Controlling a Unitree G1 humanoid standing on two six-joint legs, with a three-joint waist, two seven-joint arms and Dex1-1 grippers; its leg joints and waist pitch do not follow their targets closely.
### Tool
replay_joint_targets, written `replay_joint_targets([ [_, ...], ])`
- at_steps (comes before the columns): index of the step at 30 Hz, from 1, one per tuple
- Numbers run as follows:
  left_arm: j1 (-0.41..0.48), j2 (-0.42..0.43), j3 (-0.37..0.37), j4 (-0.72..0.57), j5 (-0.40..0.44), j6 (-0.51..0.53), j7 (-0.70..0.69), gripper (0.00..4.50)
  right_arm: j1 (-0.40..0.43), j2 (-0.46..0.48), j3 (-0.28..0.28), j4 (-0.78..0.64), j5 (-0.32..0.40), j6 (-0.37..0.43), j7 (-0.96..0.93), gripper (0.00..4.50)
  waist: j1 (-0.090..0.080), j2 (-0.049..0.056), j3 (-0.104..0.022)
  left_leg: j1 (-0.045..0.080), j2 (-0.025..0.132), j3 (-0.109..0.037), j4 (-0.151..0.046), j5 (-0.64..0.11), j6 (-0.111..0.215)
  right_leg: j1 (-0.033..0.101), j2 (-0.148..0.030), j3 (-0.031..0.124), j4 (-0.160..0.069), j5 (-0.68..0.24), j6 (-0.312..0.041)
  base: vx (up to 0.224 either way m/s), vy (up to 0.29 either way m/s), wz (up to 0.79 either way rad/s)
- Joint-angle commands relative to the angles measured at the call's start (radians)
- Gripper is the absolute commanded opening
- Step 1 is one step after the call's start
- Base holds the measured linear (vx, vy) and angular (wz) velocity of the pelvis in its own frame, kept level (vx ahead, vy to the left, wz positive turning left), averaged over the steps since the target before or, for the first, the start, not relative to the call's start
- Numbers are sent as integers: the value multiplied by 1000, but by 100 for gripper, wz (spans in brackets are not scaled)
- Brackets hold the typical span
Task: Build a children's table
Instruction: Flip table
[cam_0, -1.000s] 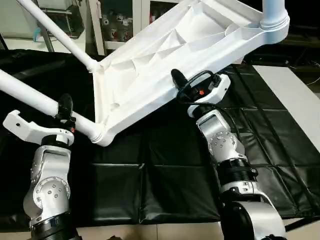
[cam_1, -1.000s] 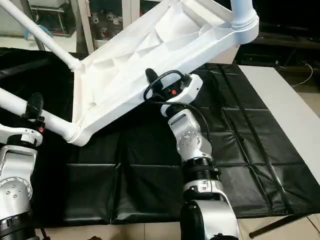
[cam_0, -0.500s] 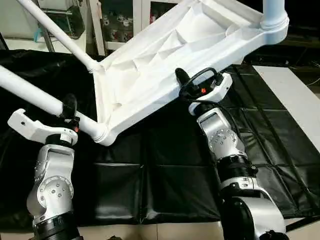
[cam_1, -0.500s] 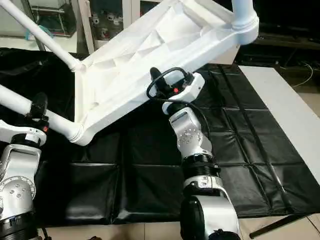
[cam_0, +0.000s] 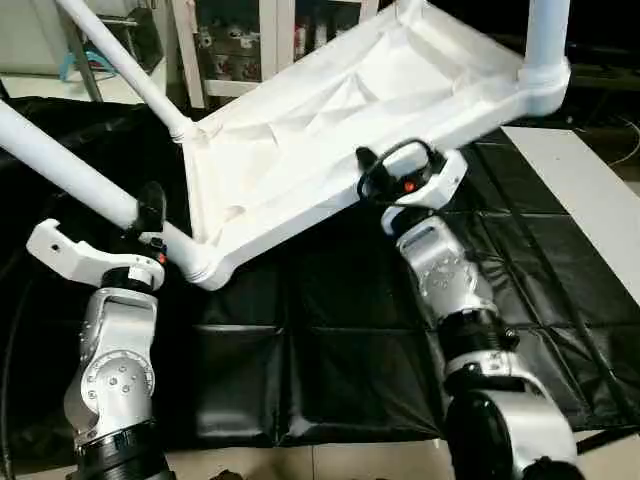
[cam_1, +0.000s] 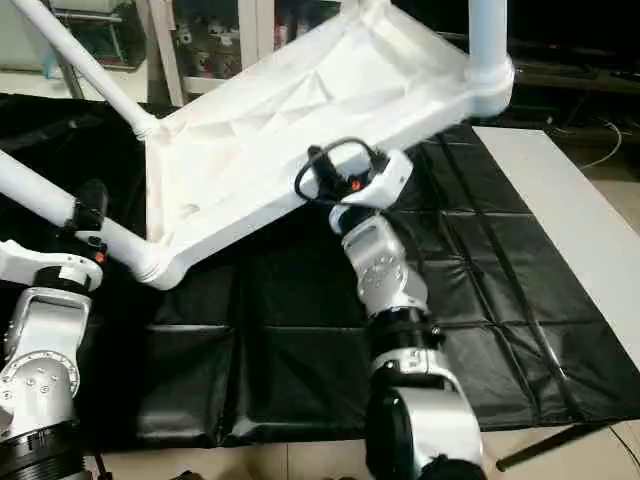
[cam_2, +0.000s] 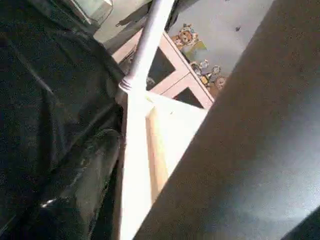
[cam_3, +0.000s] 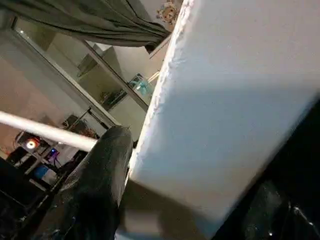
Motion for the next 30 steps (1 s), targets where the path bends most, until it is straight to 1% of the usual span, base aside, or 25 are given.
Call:
replay_joint_targets([
  [1,25,12,33,36,40,-28,53,447,-54,-102,-11,-125,-91,-129,-5,246,-7,-6,-74,18,32,-9,-65,-107,31,55,-47,40,-56,-186,-129,0,0,0],
  [3,24,15,35,42,51,-38,58,450,-58,-111,-12,-131,-99,-138,-18,246,-5,-5,-74,19,32,-8,-65,-112,22,54,-47,41,-56,-189,-120,0,0,0],
  [5,22,18,36,46,64,-49,64,450,-60,-119,-12,-136,-105,-145,-28,246,-5,-7,-74,19,32,-8,-65,-108,20,53,-46,41,-56,-182,-117,0,0,0],
  [6,18,23,40,49,74,-66,64,450,-64,-127,-12,-146,-114,-153,-38,246,-6,-10,-75,17,31,-9,-65,-110,16,54,-47,40,-55,-182,-115,0,0,0],
  [7,18,23,40,50,75,-68,65,450,-64,-128,-12,-147,-115,-154,-38,246,-5,-10,-75,18,31,-9,-65,-112,16,54,-47,40,-56,-183,-112,0,0,0],
  [9,12,34,46,54,97,-93,73,450,-73,-145,-6,-162,-141,-173,-54,246,-6,-11,-76,18,31,-10,-65,-102,11,55,-46,41,-52,-163,-107,0,0,0],
  [11,10,41,55,60,115,-110,94,450,-81,-165,4,-172,-176,-190,-73,246,-7,-14,-76,19,30,-11,-65,-89,10,56,-44,39,-50,-137,-109,0,0,0],
  [14,14,52,71,73,131,-136,103,450,-93,-201,20,-187,-231,-205,-102,246,-8,-17,-76,17,29,-9,-63,-94,10,57,-46,41,-49,-135,-114,0,0,0],
  [15,14,53,71,73,131,-137,103,450,-93,-202,20,-187,-232,-205,-102,246,-8,-18,-76,16,28,-9,-63,-90,11,58,-45,41,-49,-133,-113,0,0,0],
  [16,13,57,72,73,135,-147,98,450,-95,-219,30,-192,-253,-205,-113,246,-8,-17,-76,17,29,-9,-63,-92,11,57,-45,42,-49,-134,-113,0,0,0],
  [17,13,57,72,73,135,-147,98,450,-95,-219,31,-192,-254,-205,-113,246,-9,-18,-76,16,29,-9,-63,-95,10,57,-45,41,-50,-141,-112,0,0,0],
  [18,12,60,73,73,134,-149,94,450,-96,-227,35,-194,-262,-203,-116,246,-8,-17,-76,19,30,-10,-63,-98,8,56,-45,41,-49,-141,-112,0,0,0],
  [19,-1,71,80,81,123,-169,65,450,-98,-249,43,-202,-270,-182,-117,246,-8,-21,-76,20,30,-9,-63,-103,7,55,-44,40,-50,-143,-112,0,0,0],
  [21,-8,76,84,86,119,-180,54,450,-98,-260,47,-206,-273,-174,-117,246,-5,-19,-76,23,29,-9,-63,-104,3,53,-42,41,-51,-141,-106,0,0,0],
  [22,-18,82,97,93,107,-201,47,450,-99,-283,57,-215,-287,-162,-117,246,-3,-23,-76,24,30,-10,-63,-101,-1,54,-41,39,-50,-132,-104,0,0,0],
  [23,-18,82,97,93,107,-201,47,450,-99,-283,57,-215,-287,-162,-117,246,-2,-23,-76,24,30,-9,-63,-101,-4,54,-41,40,-49,-125,-104,0,0,0],
  [25,-22,94,114,109,108,-219,59,450,-98,-307,67,-225,-305,-148,-127,246,-2,-27,-75,23,28,-9,-62,-101,-10,56,-40,39,-48,-120,-100,0,0,0],
  [26,-23,98,120,116,110,-223,65,450,-100,-314,68,-225,-308,-145,-128,246,-1,-30,-77,21,27,-9,-61,-98,-13,58,-41,40,-47,-122,-94,0,0,0],
  [27,-24,103,124,122,108,-223,66,450,-103,-321,69,-223,-311,-142,-131,246,-1,-29,-76,21,26,-9,-61,-100,-16,58,-41,40,-47,-125,-91,0,0,0],
  [28,-21,114,129,132,120,-224,76,450,-107,-337,72,-219,-320,-135,-138,246,-3,-33,-76,21,25,-9,-59,-105,-20,57,-39,39,-48,-131,-86,0,0,0],
  [30,-19,122,136,142,124,-227,82,450,-112,-352,74,-214,-322,-129,-144,237,-3,-34,-77,20,24,-9,-58,-107,-24,59,-38,39,-48,-138,-79,0,0,0],
])
